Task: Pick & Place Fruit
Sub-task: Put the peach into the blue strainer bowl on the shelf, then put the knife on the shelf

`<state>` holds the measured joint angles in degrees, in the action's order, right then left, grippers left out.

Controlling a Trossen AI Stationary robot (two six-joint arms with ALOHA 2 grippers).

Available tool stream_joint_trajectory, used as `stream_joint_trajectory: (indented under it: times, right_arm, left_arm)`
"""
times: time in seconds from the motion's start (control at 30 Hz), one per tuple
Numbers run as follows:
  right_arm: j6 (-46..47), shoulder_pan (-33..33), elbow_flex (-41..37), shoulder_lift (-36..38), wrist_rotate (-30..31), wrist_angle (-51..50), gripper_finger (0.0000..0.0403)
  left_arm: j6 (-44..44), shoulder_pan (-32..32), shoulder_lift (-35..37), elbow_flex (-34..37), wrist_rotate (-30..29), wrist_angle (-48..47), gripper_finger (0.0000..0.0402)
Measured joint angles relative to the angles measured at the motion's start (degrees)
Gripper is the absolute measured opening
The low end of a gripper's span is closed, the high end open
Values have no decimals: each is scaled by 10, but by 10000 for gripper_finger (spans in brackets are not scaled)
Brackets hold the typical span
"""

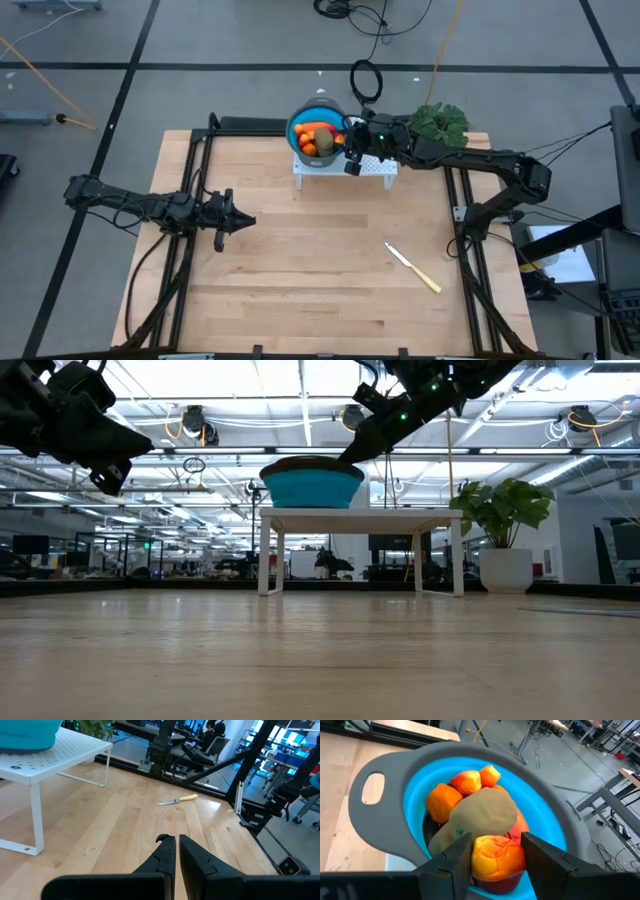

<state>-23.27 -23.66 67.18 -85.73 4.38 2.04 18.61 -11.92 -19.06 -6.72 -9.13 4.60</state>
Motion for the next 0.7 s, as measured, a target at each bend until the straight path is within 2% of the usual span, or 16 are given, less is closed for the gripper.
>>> stream_joint_trajectory:
  times: [0.17, 0.5, 0.7]
  right_arm:
    - [1, 0, 0, 0, -1, -2, 163]
    - [31, 0, 0, 0, 1, 2, 224]
    - [36, 32, 1, 52, 2, 7, 219]
  left_arm:
    - [0, 0, 0, 0, 0, 0, 21]
    - [-1, 0, 0, 0, 0, 0, 21]
    - [1, 0, 0, 0, 0, 0, 21]
